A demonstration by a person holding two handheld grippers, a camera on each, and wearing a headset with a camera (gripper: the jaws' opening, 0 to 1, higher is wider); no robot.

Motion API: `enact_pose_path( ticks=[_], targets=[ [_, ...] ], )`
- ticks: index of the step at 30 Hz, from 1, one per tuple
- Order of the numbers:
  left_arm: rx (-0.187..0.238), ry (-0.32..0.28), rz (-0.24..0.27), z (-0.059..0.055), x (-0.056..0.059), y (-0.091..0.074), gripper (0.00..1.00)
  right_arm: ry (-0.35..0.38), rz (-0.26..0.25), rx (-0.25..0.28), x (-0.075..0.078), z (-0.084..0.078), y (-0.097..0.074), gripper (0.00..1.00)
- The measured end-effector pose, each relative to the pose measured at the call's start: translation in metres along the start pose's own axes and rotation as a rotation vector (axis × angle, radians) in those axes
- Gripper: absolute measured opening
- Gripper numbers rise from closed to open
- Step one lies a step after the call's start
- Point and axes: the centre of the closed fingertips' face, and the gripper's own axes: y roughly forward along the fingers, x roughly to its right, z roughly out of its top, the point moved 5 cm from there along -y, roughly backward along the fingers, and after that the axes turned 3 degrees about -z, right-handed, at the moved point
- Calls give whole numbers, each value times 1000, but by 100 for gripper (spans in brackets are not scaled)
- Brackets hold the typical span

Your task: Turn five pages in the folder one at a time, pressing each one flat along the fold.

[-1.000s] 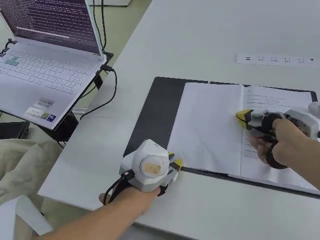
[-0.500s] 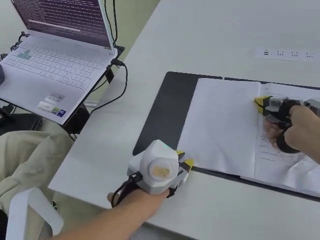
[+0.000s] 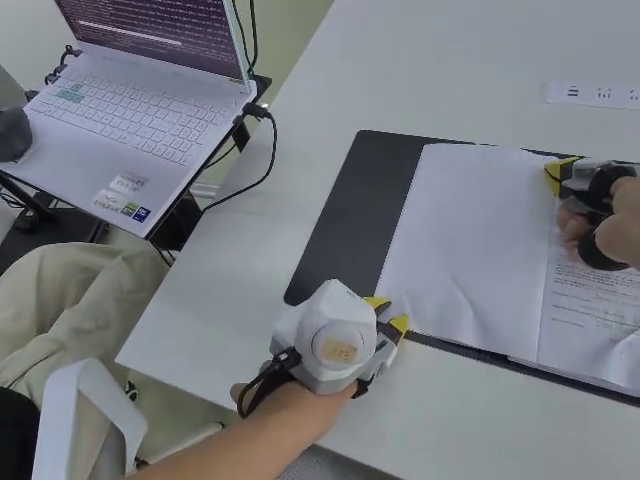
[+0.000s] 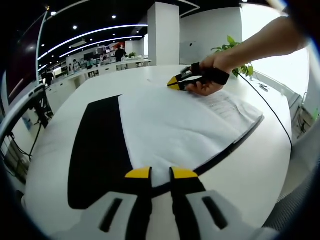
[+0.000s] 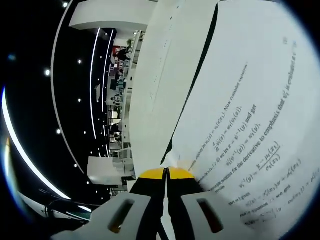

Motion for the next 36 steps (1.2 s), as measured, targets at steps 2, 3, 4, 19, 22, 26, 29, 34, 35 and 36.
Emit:
enact_pose_path(
  ticks=[2,3,4,19,22,26,29,34,35,36],
  targets=[
    [1,-4,2,0,0,0,12,27,7,16,-1,4,4,0],
    [1,-2,2,0,0,0,12,26,5,20,0,5,4,0],
    [1,-2,2,0,0,0,12,31,11,27,-1,5,5,0],
    [2,-19,9,0,1,-1,13,26,23,-4,6,4,-3,0],
    [3,-22,10,0,1,-1,13,23,24,-23,9,1,-9,0],
    [-3,-11,7,0,1,-1,13,24,28,-48,14,-6,-18,0],
    [-5,-11,7,0,2,-1,13,34,32,-62,18,-11,-25,0],
    [-3,-12,8,0,1,-1,13,52,40,-84,24,-19,-36,0],
    [-2,-14,8,0,1,-1,13,56,44,-98,25,-22,-39,0],
    [-3,-10,8,0,1,-1,13,62,44,-109,26,-24,-42,0]
  ],
)
